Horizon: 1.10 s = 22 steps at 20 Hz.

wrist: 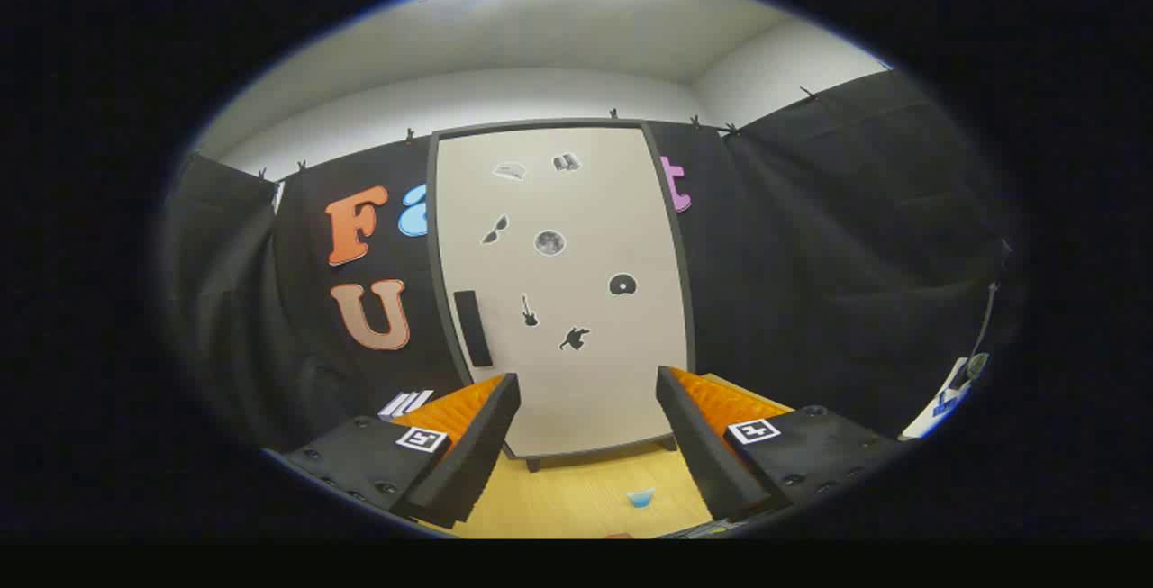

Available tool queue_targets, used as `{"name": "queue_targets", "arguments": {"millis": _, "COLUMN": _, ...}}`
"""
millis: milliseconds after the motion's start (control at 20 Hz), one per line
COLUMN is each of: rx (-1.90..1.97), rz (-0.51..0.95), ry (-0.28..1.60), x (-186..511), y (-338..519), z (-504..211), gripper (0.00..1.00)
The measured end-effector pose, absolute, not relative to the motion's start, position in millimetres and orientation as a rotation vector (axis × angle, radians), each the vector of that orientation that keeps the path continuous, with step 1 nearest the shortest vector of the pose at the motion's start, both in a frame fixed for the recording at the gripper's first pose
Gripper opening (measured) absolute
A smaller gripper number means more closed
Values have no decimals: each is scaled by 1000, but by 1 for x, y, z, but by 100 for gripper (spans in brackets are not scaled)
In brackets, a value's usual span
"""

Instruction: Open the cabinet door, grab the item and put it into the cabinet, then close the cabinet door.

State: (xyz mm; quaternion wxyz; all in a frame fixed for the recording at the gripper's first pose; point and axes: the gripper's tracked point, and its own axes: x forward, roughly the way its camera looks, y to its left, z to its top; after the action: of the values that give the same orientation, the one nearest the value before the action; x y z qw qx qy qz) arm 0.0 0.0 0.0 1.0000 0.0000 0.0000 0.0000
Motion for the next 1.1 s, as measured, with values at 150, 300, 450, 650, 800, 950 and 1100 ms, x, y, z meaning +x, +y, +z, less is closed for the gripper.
{"name": "queue_targets", "arguments": {"millis": 150, "rx": 1, "rz": -5, "ry": 0, "x": -2, "y": 0, "z": 0, "gripper": 98}}
{"name": "queue_targets", "arguments": {"millis": 300, "rx": -3, "rz": -3, "ry": 12, "x": -3, "y": 1, "z": -4, "gripper": 98}}
{"name": "queue_targets", "arguments": {"millis": 450, "rx": -3, "rz": -2, "ry": 18, "x": -6, "y": 2, "z": -5, "gripper": 98}}
{"name": "queue_targets", "arguments": {"millis": 650, "rx": -10, "rz": -11, "ry": 15, "x": -10, "y": 1, "z": -4, "gripper": 98}}
{"name": "queue_targets", "arguments": {"millis": 800, "rx": -14, "rz": -13, "ry": 10, "x": -11, "y": 3, "z": -2, "gripper": 97}}
{"name": "queue_targets", "arguments": {"millis": 950, "rx": -20, "rz": -12, "ry": 7, "x": -11, "y": 7, "z": 0, "gripper": 98}}
{"name": "queue_targets", "arguments": {"millis": 1100, "rx": -32, "rz": -9, "ry": 5, "x": -10, "y": 12, "z": 1, "gripper": 98}}
